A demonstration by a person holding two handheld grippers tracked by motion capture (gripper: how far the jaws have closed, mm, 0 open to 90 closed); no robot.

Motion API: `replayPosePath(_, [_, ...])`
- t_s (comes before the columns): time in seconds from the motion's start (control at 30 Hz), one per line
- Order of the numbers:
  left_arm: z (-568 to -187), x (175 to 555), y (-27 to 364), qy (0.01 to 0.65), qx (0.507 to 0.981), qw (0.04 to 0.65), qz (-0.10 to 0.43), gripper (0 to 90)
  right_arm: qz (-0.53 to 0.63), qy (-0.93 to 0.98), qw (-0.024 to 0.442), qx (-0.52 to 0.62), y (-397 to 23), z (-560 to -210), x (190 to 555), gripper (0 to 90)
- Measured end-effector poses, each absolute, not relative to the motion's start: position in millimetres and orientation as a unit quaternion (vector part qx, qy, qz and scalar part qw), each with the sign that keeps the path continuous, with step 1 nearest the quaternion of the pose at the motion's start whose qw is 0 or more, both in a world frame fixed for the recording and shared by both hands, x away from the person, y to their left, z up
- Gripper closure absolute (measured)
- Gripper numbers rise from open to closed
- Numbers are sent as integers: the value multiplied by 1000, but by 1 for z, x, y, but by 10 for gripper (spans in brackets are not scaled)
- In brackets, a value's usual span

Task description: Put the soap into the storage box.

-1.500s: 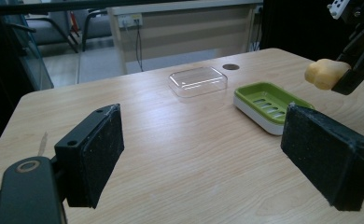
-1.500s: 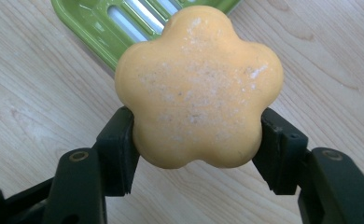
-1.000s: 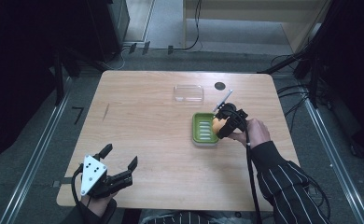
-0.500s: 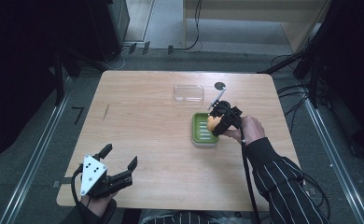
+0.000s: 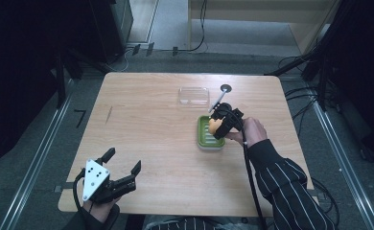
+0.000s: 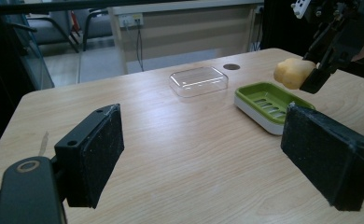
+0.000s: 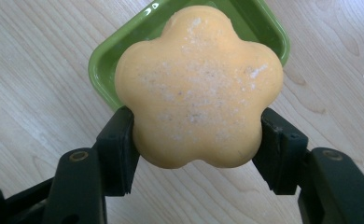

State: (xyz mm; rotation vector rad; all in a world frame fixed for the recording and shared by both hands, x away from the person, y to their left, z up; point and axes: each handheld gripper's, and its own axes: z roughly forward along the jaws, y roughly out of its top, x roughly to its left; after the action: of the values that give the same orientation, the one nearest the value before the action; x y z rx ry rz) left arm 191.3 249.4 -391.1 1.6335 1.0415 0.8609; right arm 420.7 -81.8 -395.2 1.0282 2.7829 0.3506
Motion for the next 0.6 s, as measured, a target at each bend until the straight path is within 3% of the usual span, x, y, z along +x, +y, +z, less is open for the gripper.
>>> replayPosePath(0.6, [-391,191,250,429,671,489,354,137,111,932,67,339,-67,-408,432,396])
